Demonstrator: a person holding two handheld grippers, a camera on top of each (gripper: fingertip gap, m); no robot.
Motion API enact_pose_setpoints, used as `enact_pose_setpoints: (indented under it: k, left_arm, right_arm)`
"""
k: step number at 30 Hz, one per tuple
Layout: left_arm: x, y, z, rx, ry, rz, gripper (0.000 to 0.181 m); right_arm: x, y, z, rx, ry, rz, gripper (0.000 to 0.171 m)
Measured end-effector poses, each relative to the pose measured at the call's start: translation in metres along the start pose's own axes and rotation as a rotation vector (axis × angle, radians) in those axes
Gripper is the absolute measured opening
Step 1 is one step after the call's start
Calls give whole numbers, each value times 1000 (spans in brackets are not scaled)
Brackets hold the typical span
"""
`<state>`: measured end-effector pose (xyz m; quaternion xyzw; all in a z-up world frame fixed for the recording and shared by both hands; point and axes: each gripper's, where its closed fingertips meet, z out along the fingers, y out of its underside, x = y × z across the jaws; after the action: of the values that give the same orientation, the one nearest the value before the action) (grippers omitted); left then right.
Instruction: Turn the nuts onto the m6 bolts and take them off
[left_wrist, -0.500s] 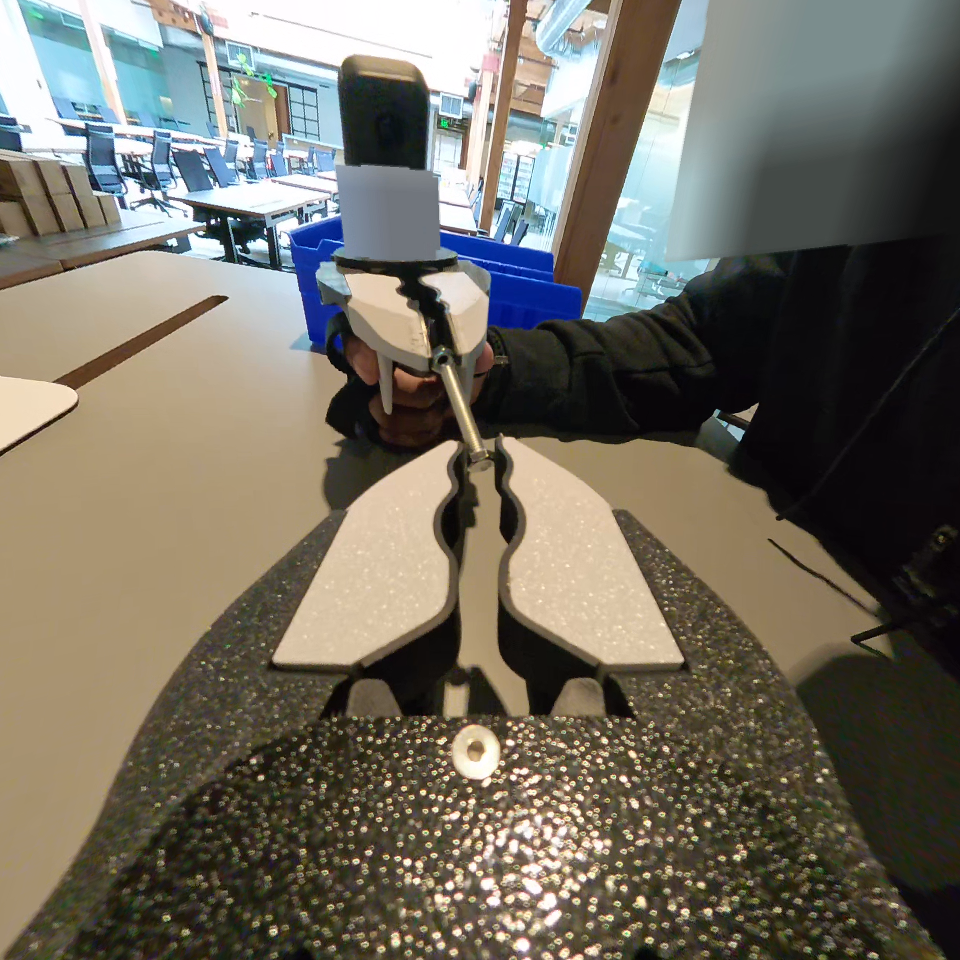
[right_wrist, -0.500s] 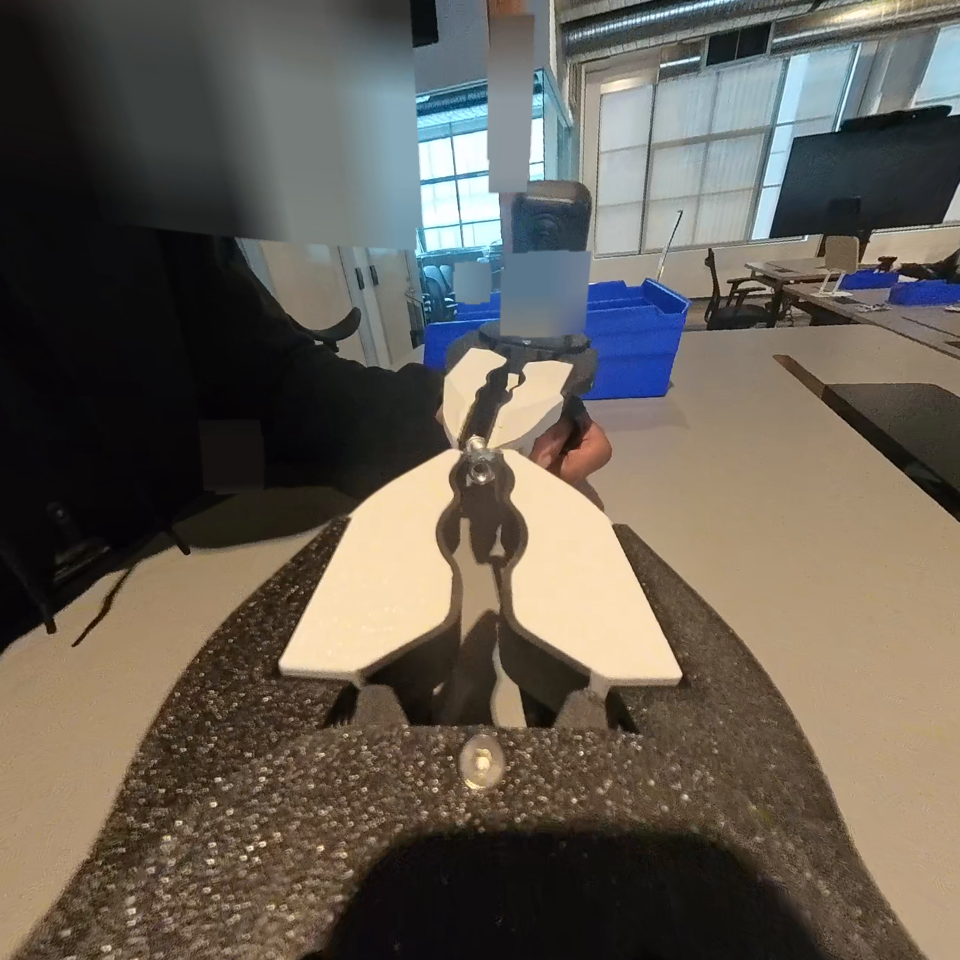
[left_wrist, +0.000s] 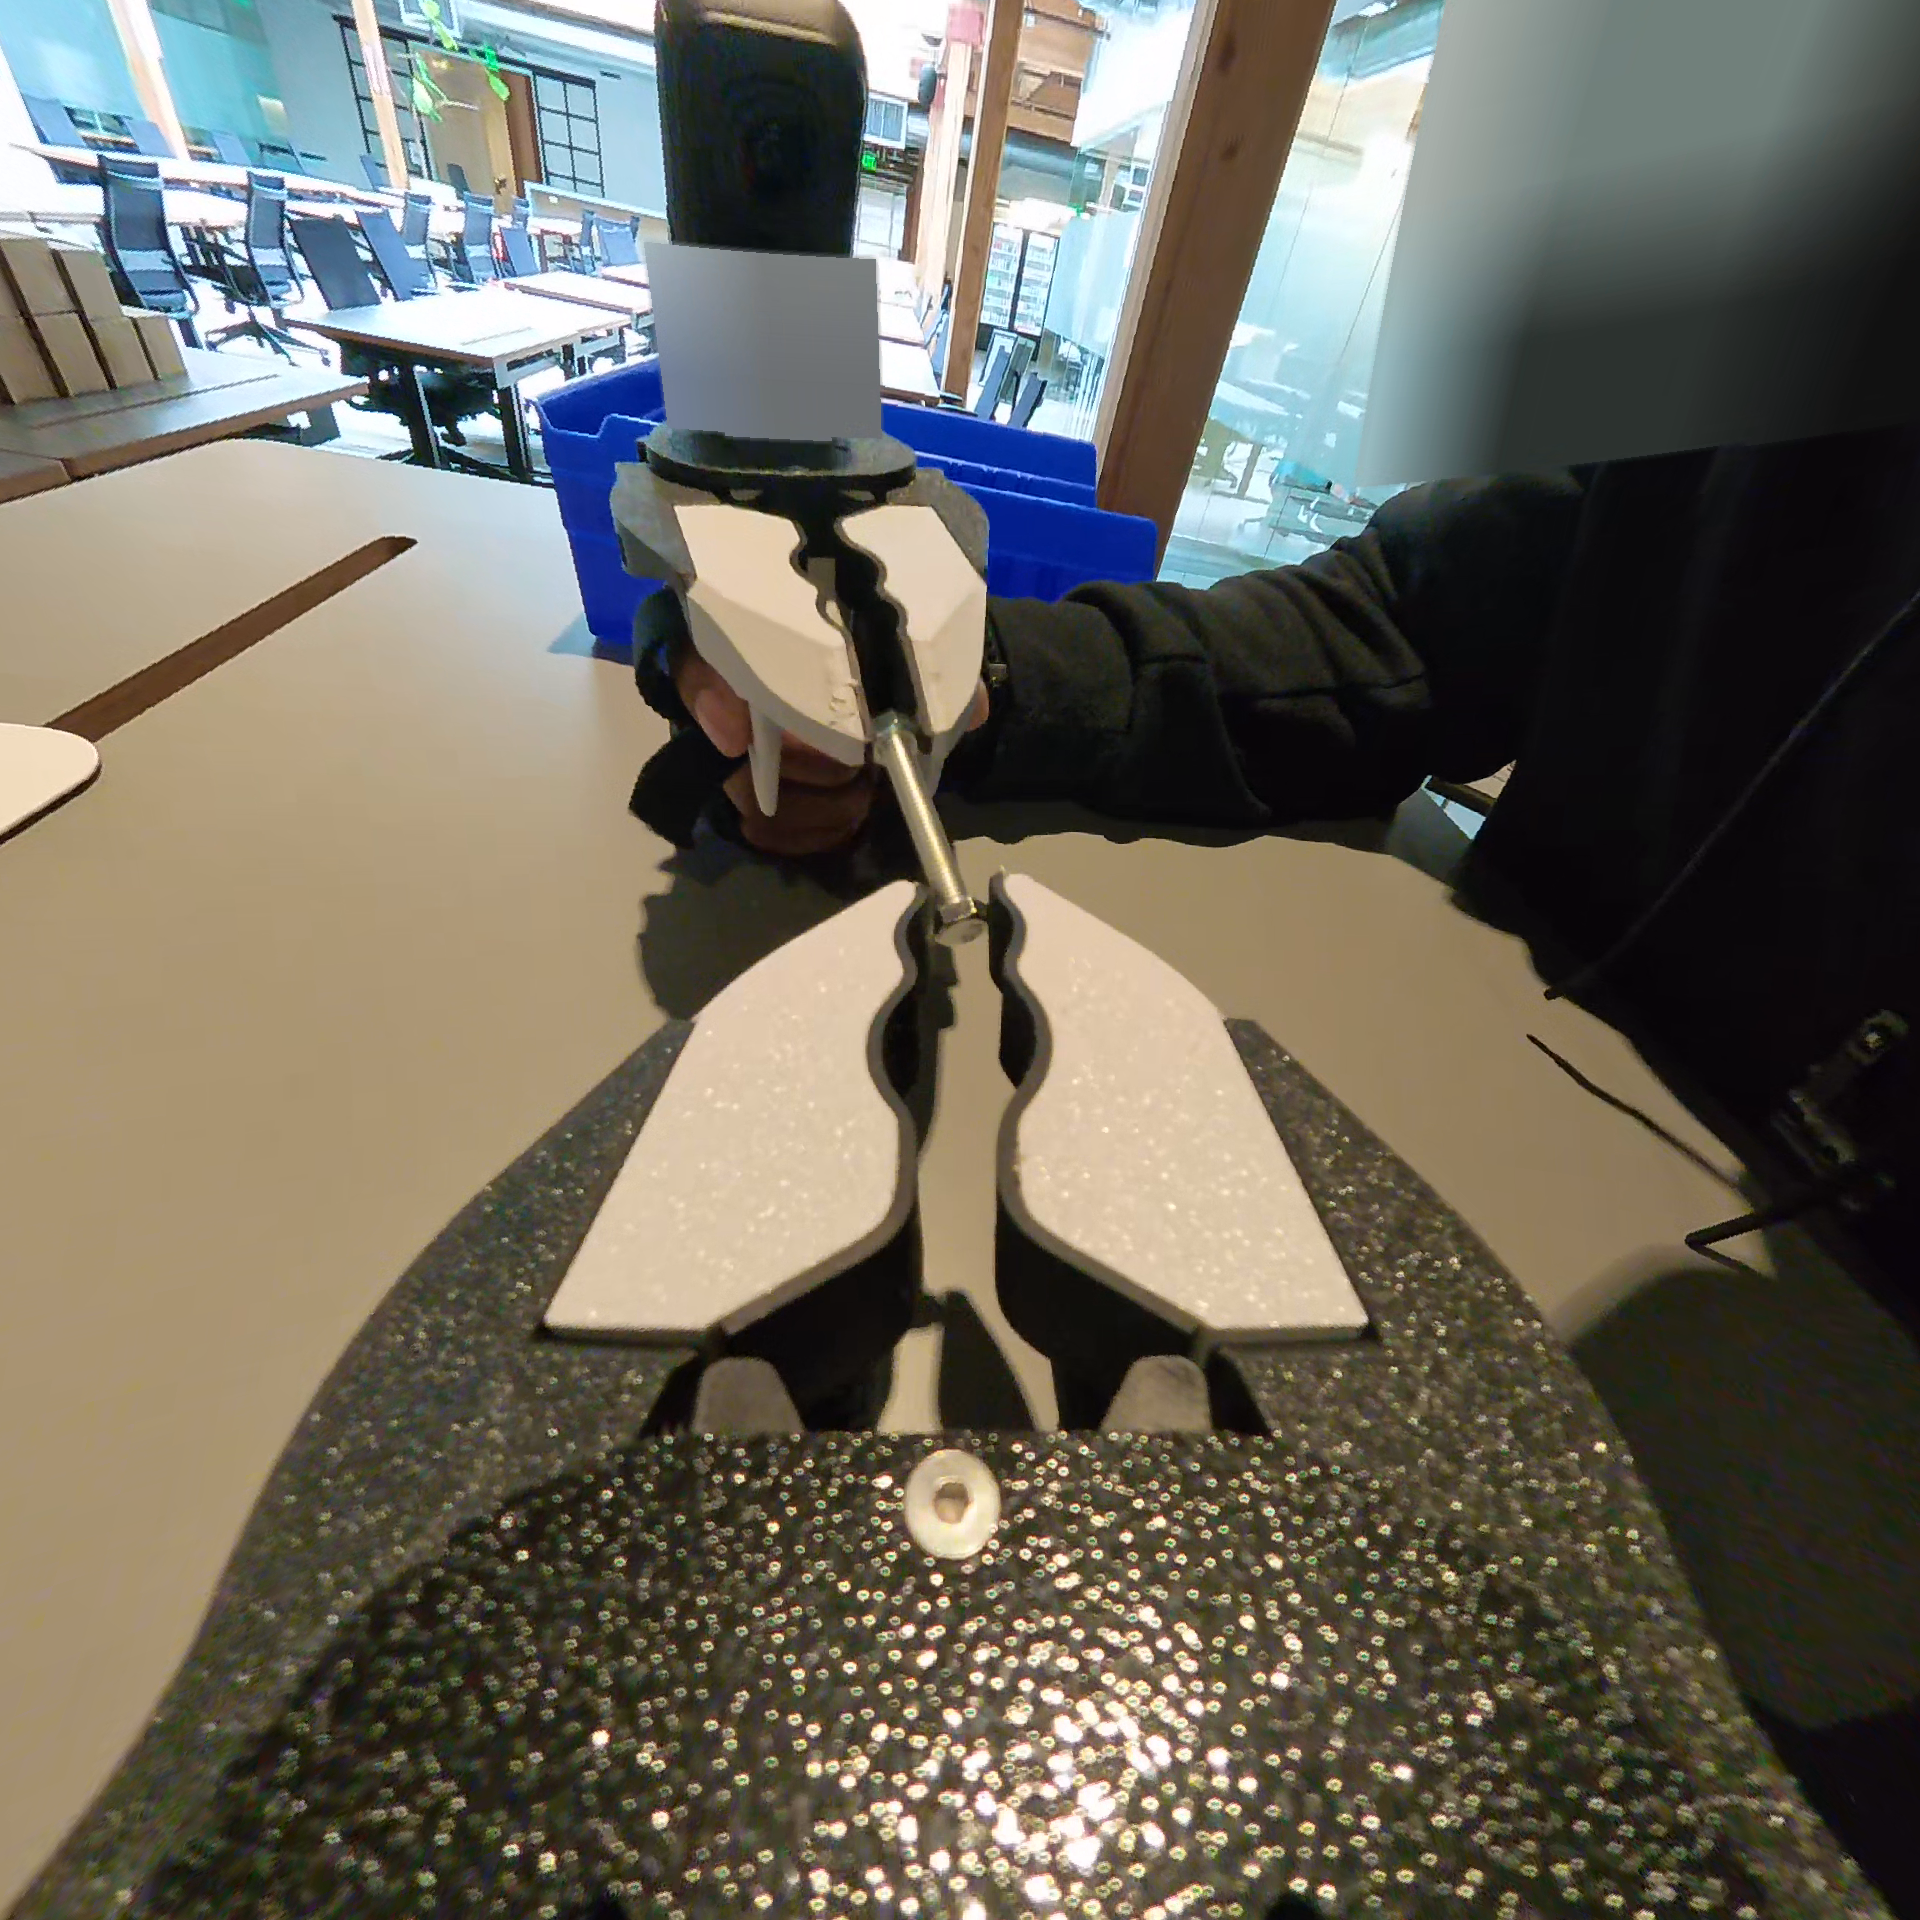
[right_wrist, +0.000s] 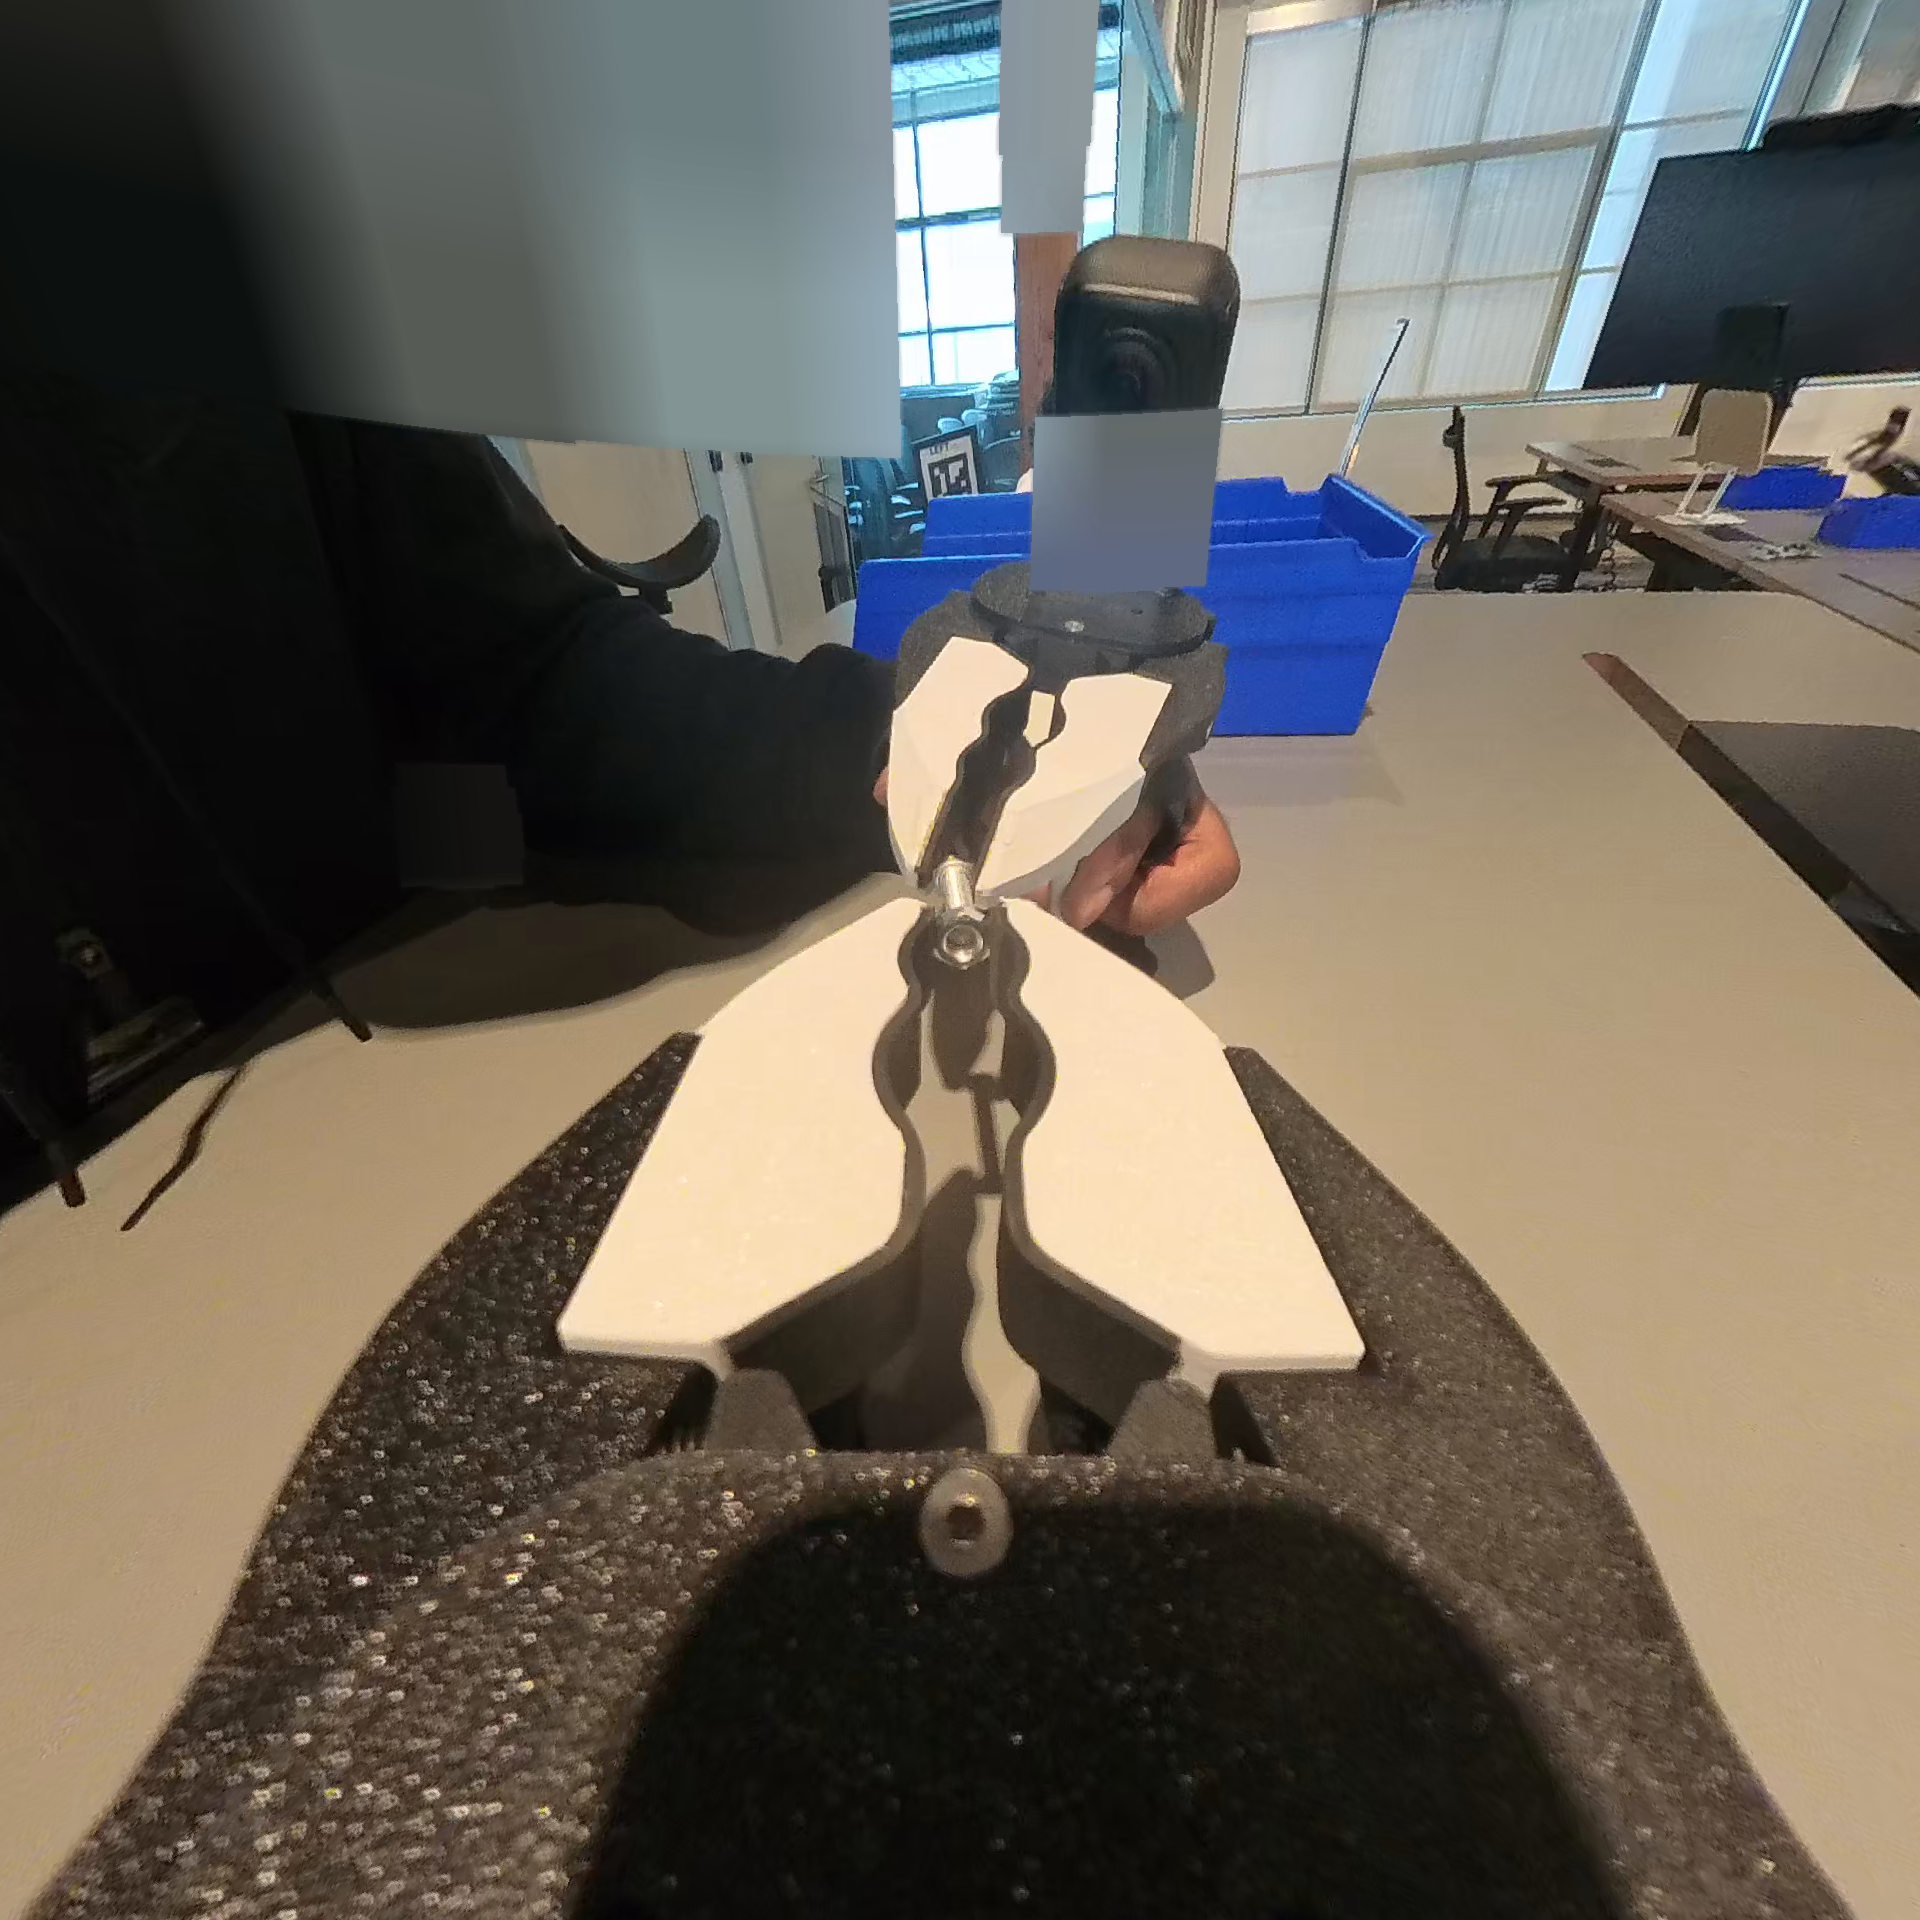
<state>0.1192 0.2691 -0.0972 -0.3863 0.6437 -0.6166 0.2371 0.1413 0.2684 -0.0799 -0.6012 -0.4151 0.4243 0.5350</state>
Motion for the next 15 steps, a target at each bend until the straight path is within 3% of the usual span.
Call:
enact_pose_setpoints:
  k: [8,15]
  left_arm:
    - [-2,6,3,-50,-23,29,10]
    - [-12,14,3,-115,-117,132,10]
  right_arm:
    - [1,5,1,-38,4,22,10]
    - [9,14,0,-81,9,166,10]
